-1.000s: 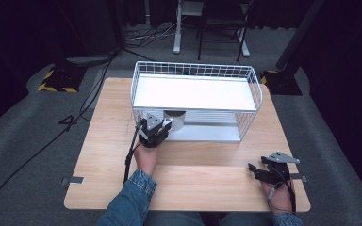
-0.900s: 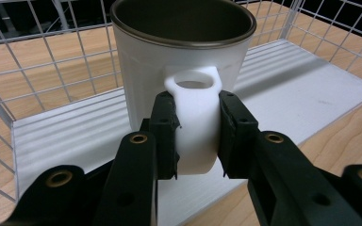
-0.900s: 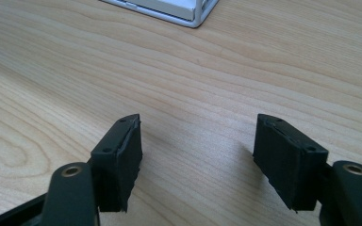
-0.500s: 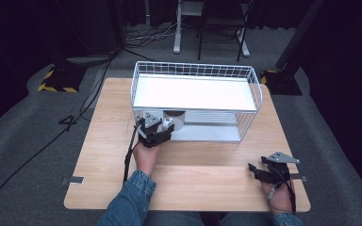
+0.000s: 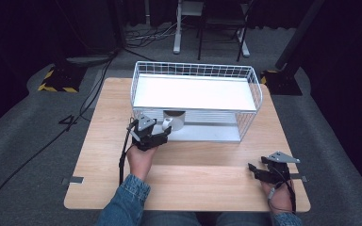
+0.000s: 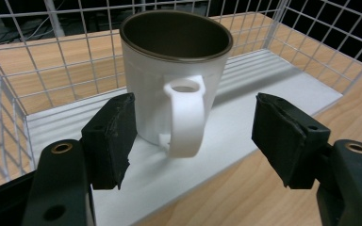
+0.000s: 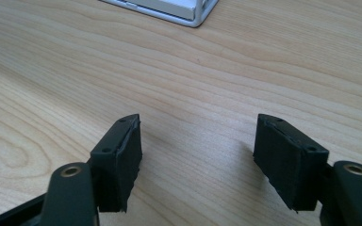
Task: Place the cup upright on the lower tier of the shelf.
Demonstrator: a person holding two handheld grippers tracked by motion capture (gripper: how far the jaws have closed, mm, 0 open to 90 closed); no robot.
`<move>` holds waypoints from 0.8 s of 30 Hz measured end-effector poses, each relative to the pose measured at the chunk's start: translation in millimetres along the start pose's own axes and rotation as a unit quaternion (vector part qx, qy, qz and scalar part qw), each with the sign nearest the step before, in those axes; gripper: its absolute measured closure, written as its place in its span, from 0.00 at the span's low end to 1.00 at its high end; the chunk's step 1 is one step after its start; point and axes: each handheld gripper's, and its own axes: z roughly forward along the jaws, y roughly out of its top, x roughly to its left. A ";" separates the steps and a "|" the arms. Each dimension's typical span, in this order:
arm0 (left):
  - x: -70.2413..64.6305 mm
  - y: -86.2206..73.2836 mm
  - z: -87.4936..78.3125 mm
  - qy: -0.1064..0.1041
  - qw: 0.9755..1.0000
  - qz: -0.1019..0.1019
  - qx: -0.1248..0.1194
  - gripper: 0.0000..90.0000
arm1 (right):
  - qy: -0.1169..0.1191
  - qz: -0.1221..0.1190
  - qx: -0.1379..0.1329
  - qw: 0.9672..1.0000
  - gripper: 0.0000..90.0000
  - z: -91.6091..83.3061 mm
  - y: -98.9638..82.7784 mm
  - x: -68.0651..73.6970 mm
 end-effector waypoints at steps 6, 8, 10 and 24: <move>-1.3 -4.1 -21.0 -0.021 1.000 -0.015 -0.007 0.34 | 0.003 0.001 0.001 1.000 0.37 0.5 0.4 0.0; -2.6 -5.2 -28.8 -0.023 1.000 -0.011 -0.006 0.34 | 0.004 0.002 0.001 1.000 0.37 0.5 0.4 -0.2; -3.8 -6.4 -36.4 -0.022 1.000 -0.008 -0.007 0.33 | 0.005 0.002 0.001 1.000 0.37 0.6 0.4 -0.2; -3.2 -16.6 -87.1 -0.020 1.000 -0.002 -0.004 0.22 | 0.013 -0.005 0.001 1.000 0.37 1.4 1.1 0.8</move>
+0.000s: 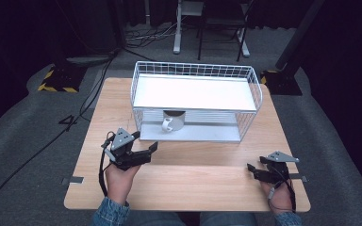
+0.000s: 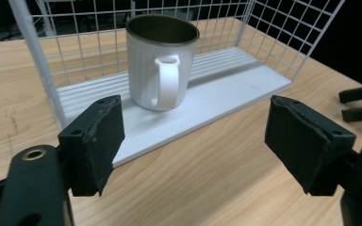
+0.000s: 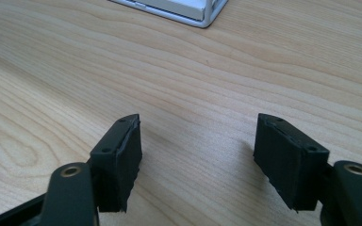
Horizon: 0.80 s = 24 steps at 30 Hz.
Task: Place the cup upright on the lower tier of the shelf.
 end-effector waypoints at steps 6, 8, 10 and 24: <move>1.1 -8.0 -17.2 0.011 1.000 0.008 0.003 0.20 | 0.003 -0.001 0.001 1.000 0.37 0.3 0.4 0.8; 1.4 -9.1 -20.1 0.012 1.000 0.012 0.004 0.19 | 0.003 -0.001 0.001 1.000 0.37 0.7 0.7 1.1; 3.0 -13.4 -28.0 0.012 1.000 0.016 0.005 0.19 | 0.005 -0.004 0.000 1.000 0.36 1.3 1.1 1.1; 20.2 -37.7 -51.7 0.035 0.999 0.026 0.023 0.14 | 0.008 -0.007 0.000 1.000 0.36 1.4 1.1 1.8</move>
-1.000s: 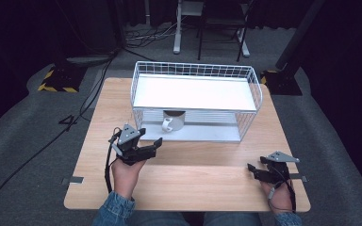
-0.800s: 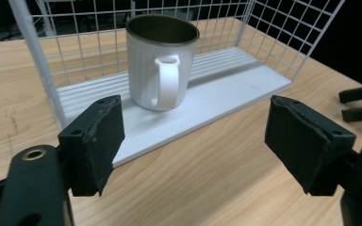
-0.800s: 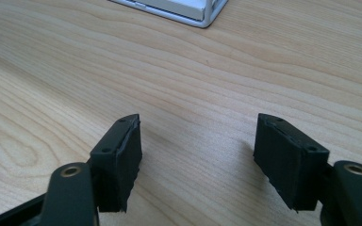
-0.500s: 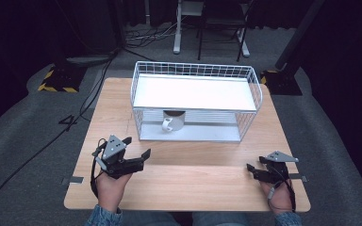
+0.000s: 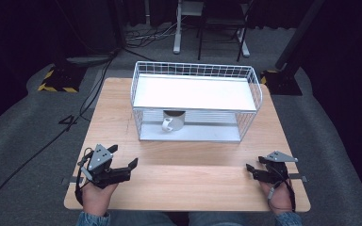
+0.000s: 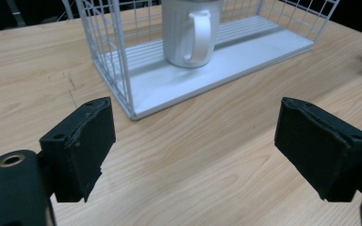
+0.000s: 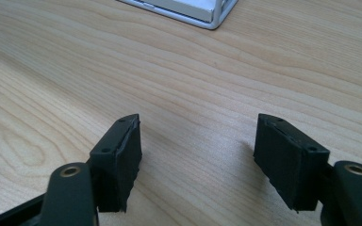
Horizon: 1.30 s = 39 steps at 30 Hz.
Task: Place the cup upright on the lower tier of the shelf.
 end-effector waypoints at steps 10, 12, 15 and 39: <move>21.1 -23.2 4.3 0.000 0.998 -0.016 0.053 0.11 | 0.000 -0.001 0.000 1.000 0.36 0.0 0.0 0.1; 27.2 -28.8 7.6 -0.001 0.997 -0.024 0.067 0.11 | 0.000 -0.001 0.000 1.000 0.36 0.0 0.0 0.1; 33.9 -35.3 11.4 0.004 0.996 -0.031 0.082 0.11 | 0.001 0.000 0.000 1.000 0.36 0.0 0.0 0.0; 51.4 -63.9 36.8 0.036 0.983 -0.027 0.178 0.06 | -0.001 -0.002 0.000 1.000 0.36 -0.3 0.0 0.8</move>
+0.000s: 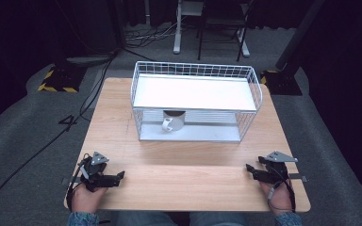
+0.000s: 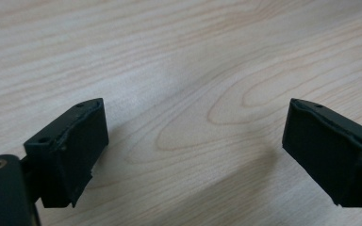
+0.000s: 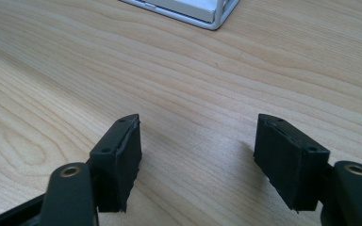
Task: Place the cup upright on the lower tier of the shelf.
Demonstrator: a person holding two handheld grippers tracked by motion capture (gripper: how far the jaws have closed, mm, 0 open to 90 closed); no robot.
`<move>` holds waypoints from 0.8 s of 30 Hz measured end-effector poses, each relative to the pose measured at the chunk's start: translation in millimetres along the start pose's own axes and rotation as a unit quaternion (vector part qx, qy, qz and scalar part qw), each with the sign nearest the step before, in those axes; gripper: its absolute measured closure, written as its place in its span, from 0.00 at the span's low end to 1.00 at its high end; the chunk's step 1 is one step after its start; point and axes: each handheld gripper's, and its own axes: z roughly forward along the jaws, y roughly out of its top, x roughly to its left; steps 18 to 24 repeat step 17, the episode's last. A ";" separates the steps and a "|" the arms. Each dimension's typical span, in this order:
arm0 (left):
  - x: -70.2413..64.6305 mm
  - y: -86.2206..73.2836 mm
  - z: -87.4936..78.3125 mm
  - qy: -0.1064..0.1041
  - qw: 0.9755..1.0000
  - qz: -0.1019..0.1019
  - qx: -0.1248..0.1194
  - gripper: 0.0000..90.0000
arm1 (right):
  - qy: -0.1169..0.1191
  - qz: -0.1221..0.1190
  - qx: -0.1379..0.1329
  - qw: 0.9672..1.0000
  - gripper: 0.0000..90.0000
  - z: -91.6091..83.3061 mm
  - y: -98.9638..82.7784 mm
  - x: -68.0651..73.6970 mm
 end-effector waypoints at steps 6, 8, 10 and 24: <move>-0.8 -1.2 4.8 0.010 1.000 0.015 -0.006 0.01 | 0.000 0.000 0.000 1.000 0.36 -0.1 0.0 0.1; 0.0 -1.2 4.6 0.008 1.000 0.018 -0.005 0.00 | 0.000 -0.001 0.000 1.000 0.36 -0.2 0.0 0.2; 0.0 -1.2 4.7 0.007 1.000 0.019 -0.005 0.00 | 0.000 -0.001 0.000 1.000 0.36 -0.2 0.0 0.3; 0.0 -1.2 4.7 0.008 1.000 0.019 -0.005 0.00 | -0.001 -0.001 0.000 1.000 0.36 -0.2 0.0 0.5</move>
